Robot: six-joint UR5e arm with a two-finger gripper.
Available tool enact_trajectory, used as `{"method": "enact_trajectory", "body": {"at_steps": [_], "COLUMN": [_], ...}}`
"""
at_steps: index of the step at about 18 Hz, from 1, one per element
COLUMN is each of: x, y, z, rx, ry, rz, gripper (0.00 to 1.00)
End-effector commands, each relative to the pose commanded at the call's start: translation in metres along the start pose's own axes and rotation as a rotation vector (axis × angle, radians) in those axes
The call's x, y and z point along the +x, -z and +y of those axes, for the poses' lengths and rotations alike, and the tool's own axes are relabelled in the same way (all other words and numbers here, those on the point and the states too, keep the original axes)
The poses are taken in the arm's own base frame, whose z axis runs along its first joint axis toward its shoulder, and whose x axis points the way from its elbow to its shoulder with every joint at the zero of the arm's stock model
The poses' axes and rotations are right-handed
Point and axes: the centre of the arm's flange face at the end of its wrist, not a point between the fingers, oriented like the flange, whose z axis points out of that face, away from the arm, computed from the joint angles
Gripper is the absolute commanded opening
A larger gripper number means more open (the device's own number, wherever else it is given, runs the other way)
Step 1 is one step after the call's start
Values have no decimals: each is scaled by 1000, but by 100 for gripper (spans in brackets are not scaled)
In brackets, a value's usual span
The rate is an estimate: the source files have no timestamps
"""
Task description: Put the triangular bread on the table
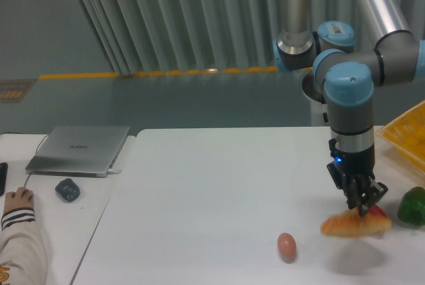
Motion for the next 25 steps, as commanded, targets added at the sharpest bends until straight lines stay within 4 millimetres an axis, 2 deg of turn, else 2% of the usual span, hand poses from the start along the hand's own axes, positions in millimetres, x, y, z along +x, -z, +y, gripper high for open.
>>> {"method": "enact_trajectory", "body": {"at_steps": [4,6,10,12,16,18,21,25], "x": [4,16,5,-4,-26,-37,-52,-68], "y": [2,2,6,19,20,29,26,26], "z": [4,12,33,55,97,125,161,192], "rx": [-11,-26,-48,-62,-94,-104,-113,-105], "ry": [-13,-15,-54,-113,-151,-175,-256,-310], "rz": [0,13,5,26,94,120,174,188], "gripper": [100,100,100,100,100,100,100,100]}}
